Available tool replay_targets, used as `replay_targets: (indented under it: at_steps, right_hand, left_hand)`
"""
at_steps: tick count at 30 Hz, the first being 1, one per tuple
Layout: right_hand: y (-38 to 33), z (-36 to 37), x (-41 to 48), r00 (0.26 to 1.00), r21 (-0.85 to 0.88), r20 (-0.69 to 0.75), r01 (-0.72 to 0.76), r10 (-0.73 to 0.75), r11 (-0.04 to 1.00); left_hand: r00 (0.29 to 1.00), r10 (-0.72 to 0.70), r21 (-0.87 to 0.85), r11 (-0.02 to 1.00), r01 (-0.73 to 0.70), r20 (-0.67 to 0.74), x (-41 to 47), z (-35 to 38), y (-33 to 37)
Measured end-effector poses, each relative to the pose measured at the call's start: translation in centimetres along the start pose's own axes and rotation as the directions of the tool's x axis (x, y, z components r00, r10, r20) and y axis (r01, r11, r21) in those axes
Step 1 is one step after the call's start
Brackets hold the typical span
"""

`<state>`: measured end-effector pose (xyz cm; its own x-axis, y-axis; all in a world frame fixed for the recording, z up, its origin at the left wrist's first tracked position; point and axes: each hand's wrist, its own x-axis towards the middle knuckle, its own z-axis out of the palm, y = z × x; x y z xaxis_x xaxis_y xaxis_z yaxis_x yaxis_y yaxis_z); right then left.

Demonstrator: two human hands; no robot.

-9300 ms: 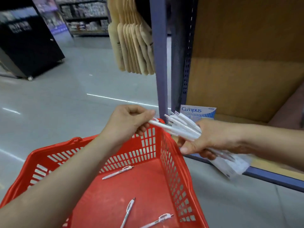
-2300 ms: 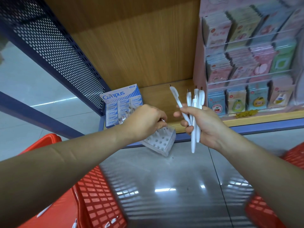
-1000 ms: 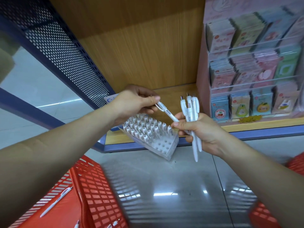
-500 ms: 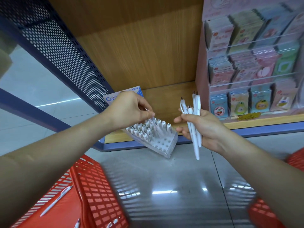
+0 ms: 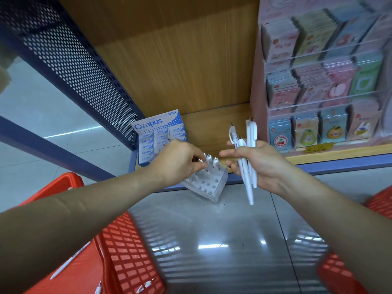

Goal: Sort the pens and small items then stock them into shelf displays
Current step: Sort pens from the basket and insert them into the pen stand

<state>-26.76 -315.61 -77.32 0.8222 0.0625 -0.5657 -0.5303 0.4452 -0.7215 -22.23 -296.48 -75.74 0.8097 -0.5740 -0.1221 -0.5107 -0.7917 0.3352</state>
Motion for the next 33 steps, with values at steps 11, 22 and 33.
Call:
replay_targets:
  at_steps: [11,22,33]
  right_hand:
    - [0.0,-0.1,0.3,0.998,-0.057,-0.051,0.016,-0.019,0.998]
    - [0.0,-0.1,-0.2,0.998,-0.056,0.036,0.053,-0.051,0.997]
    - [-0.2,0.4,-0.6,0.991,-0.110,0.123,0.067,-0.054,0.992]
  left_hand:
    - [1.000,-0.019,0.017,1.000,0.019,-0.008,0.8,-0.2,-0.4]
    - [0.999,0.054,0.070,0.996,-0.054,-0.001,1.5,0.9,-0.2]
    - [0.945,-0.320,-0.722,0.637,0.270,0.072,2.3,-3.9,1.1]
